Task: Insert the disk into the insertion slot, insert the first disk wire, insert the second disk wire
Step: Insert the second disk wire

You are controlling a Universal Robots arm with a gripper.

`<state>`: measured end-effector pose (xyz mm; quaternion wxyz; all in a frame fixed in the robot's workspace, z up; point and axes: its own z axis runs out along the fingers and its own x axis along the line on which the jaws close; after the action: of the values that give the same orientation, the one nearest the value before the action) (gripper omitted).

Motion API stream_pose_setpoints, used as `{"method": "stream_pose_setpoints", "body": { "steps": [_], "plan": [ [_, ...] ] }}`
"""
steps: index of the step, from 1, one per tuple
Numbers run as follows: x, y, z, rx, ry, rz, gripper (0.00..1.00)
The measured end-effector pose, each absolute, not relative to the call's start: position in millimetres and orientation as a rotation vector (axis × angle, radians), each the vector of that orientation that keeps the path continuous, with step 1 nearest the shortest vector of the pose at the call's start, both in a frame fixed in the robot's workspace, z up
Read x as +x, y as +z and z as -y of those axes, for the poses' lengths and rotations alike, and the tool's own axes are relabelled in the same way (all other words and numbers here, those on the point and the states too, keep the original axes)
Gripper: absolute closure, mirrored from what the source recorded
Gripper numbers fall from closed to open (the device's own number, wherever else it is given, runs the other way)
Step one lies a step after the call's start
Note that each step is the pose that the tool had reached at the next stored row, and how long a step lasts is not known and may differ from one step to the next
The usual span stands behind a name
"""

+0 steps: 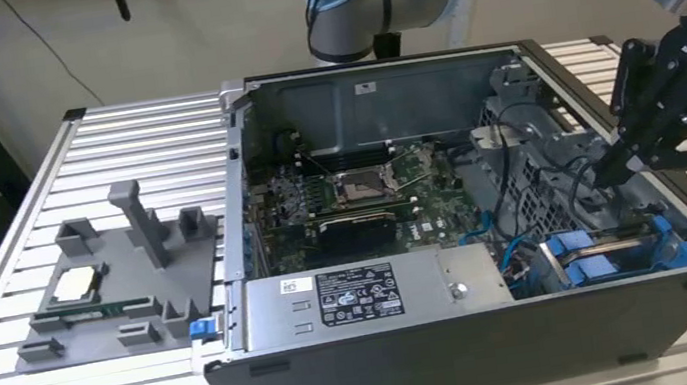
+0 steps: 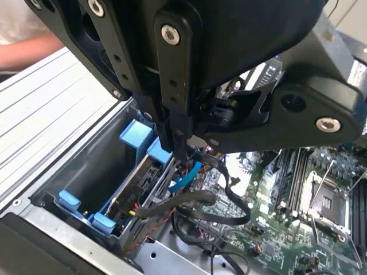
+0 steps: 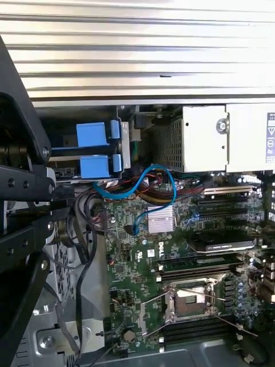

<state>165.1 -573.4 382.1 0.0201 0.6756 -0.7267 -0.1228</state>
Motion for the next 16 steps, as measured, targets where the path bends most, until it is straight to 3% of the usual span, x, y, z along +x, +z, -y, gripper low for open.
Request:
{"method": "stream_pose_setpoints", "body": {
  "steps": [16],
  "plan": [
    [165, 382, 598, 2.096, -0.381, 2.254, 0.84]
  ]
}}
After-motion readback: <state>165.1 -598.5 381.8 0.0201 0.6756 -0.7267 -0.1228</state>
